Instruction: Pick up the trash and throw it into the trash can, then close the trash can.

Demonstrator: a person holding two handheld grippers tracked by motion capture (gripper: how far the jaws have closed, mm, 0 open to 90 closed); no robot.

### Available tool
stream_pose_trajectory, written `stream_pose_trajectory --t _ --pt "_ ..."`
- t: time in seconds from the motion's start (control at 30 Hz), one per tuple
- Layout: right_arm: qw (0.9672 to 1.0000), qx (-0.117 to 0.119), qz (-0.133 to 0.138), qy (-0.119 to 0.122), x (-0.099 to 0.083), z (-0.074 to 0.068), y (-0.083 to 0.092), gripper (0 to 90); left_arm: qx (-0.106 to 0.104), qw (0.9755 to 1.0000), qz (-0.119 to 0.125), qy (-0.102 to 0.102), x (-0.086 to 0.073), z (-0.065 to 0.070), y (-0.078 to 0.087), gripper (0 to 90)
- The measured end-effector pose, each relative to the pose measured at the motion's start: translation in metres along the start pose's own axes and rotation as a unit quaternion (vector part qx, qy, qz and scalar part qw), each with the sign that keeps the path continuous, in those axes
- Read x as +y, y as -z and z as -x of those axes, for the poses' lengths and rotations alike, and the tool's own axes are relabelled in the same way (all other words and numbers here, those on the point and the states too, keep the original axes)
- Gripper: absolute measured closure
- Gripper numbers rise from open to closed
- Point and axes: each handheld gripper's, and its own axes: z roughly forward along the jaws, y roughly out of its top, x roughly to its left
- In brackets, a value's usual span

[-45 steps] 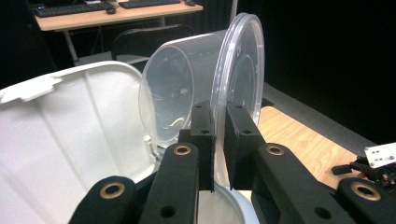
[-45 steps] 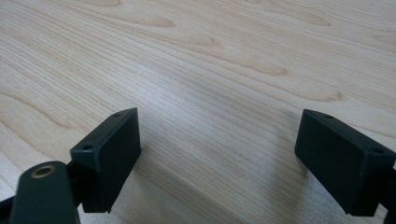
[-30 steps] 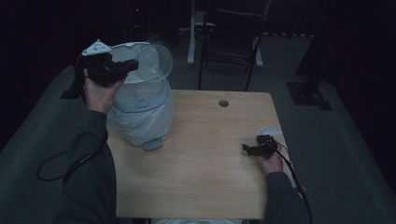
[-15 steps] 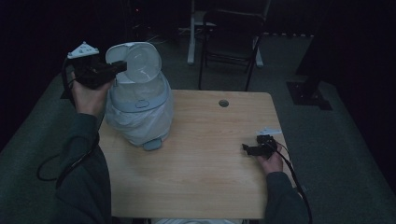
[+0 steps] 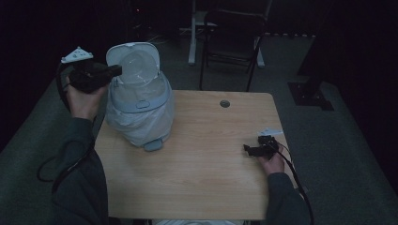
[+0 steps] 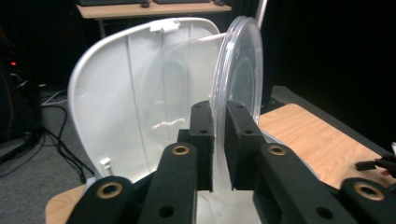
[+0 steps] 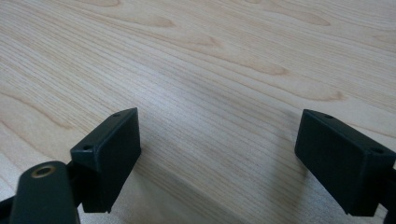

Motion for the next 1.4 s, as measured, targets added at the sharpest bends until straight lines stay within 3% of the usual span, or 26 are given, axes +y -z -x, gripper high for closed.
stream_pose_trajectory --t 0.03,0.2,0.53,1.0,1.1,1.4 --pt "1.0 0.0 0.0 0.0 0.0 0.0 0.0 13.5 0.002 1.0 -0.002 0.001 -0.001 -0.001 0.0 70.2" --pt "1.0 0.0 0.0 0.0 0.0 0.0 0.0 13.4 0.004 1.0 0.002 0.003 -0.002 -0.004 0.003 68.0" --pt "1.0 0.0 0.0 0.0 0.0 0.0 0.0 13.4 0.022 0.9997 0.009 0.011 -0.001 -0.016 0.015 66.3" --pt "1.0 0.0 0.0 0.0 0.0 0.0 0.0 13.4 0.051 0.9985 0.014 0.014 0.006 -0.029 0.013 65.0" --pt "1.0 0.0 0.001 -0.001 0.0 0.0 0.0 13.5 0.059 0.9975 0.03 0.027 0.013 -0.034 0.012 65.6" --pt "1.0 0.0 0.0 -0.001 0.0 0.0 0.0 13.4 0.072 0.9953 0.041 0.049 0.022 -0.043 0.004 68.6"
